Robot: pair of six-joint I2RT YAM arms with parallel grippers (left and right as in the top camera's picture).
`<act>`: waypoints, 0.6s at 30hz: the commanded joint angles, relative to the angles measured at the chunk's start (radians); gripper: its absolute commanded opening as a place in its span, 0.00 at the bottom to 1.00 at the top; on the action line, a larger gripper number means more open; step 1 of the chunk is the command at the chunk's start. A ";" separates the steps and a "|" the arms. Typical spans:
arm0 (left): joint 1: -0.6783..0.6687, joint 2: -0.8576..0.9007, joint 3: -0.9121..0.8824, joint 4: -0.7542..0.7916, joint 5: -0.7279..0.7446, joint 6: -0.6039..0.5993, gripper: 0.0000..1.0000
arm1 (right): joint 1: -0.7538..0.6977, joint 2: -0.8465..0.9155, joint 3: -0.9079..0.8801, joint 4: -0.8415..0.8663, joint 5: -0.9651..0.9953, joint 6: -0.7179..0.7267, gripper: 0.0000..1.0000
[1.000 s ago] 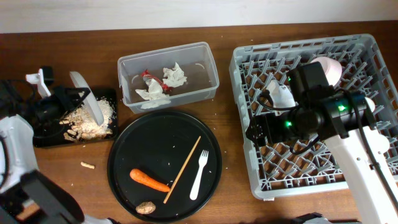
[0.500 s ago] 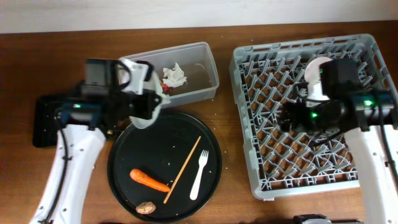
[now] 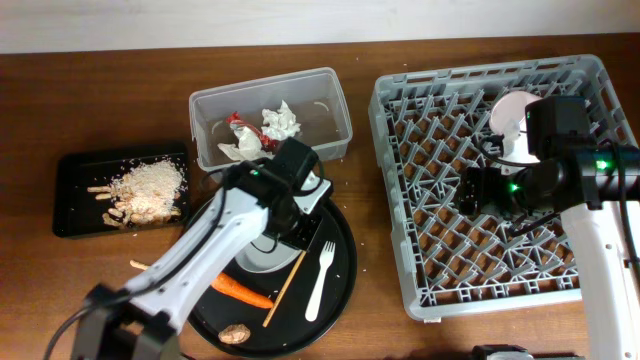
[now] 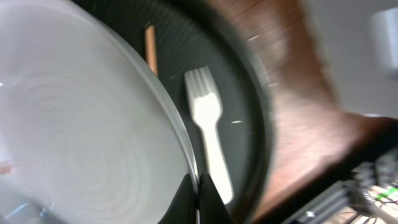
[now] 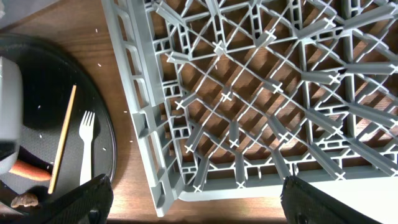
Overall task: Sort waste into correct bins and load items into the dishwasher rack
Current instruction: 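Set the empty plate back on the round tray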
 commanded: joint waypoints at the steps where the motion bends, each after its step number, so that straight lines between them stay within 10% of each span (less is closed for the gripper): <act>1: -0.002 0.079 -0.007 0.003 -0.100 -0.020 0.00 | -0.008 0.002 -0.003 -0.005 -0.013 -0.015 0.90; 4: -0.002 0.117 -0.007 0.000 -0.099 -0.020 0.05 | -0.008 0.001 -0.003 -0.006 -0.013 -0.015 0.90; 7: -0.002 0.117 -0.007 -0.016 -0.099 -0.019 0.58 | -0.008 0.001 -0.003 -0.008 -0.013 -0.015 0.90; 10: -0.002 0.117 0.002 -0.035 -0.101 -0.003 0.78 | -0.008 0.001 -0.003 -0.008 -0.013 -0.018 0.90; 18: 0.148 -0.006 0.402 -0.424 -0.303 -0.009 0.86 | -0.007 0.002 -0.003 -0.026 -0.013 -0.065 0.91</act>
